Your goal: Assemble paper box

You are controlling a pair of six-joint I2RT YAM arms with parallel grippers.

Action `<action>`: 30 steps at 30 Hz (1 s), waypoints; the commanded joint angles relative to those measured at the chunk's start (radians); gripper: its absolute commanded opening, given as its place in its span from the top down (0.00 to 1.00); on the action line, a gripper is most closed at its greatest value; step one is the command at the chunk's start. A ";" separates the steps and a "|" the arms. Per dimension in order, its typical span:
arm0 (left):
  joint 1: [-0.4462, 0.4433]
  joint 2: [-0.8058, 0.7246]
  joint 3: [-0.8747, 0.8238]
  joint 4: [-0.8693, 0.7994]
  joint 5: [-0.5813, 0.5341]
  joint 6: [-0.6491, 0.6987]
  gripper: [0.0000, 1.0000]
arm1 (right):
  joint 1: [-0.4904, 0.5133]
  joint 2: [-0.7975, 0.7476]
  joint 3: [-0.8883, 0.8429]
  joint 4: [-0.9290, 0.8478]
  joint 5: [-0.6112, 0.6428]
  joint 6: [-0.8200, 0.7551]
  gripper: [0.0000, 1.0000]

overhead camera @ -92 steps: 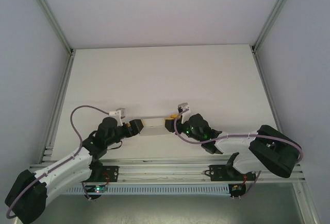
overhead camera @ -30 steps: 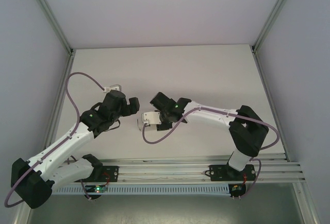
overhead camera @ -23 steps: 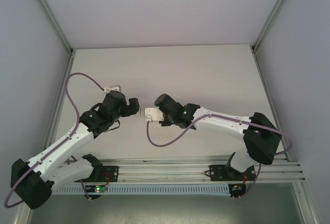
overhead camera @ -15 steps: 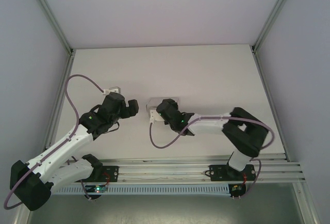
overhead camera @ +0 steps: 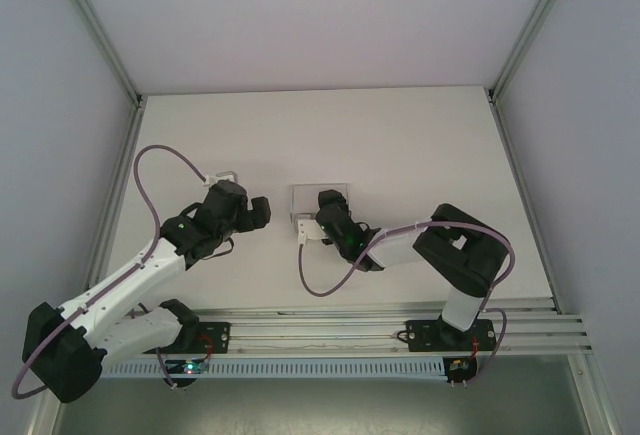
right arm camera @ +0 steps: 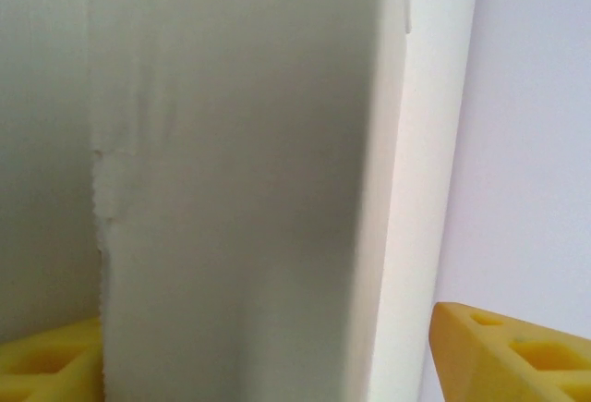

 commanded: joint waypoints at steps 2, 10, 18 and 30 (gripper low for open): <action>0.013 0.002 0.016 0.018 0.001 0.018 0.00 | -0.003 -0.073 -0.005 -0.099 -0.081 0.065 0.15; 0.014 -0.010 0.022 0.007 -0.013 0.026 0.00 | -0.014 -0.255 0.011 -0.376 -0.288 0.194 0.02; 0.013 -0.040 0.041 -0.012 -0.038 0.048 0.00 | -0.049 -0.505 0.006 -0.438 -0.395 0.420 0.02; 0.079 -0.111 -0.167 0.511 -0.420 0.473 0.00 | -0.559 -0.777 -0.152 -0.343 -0.337 1.118 0.02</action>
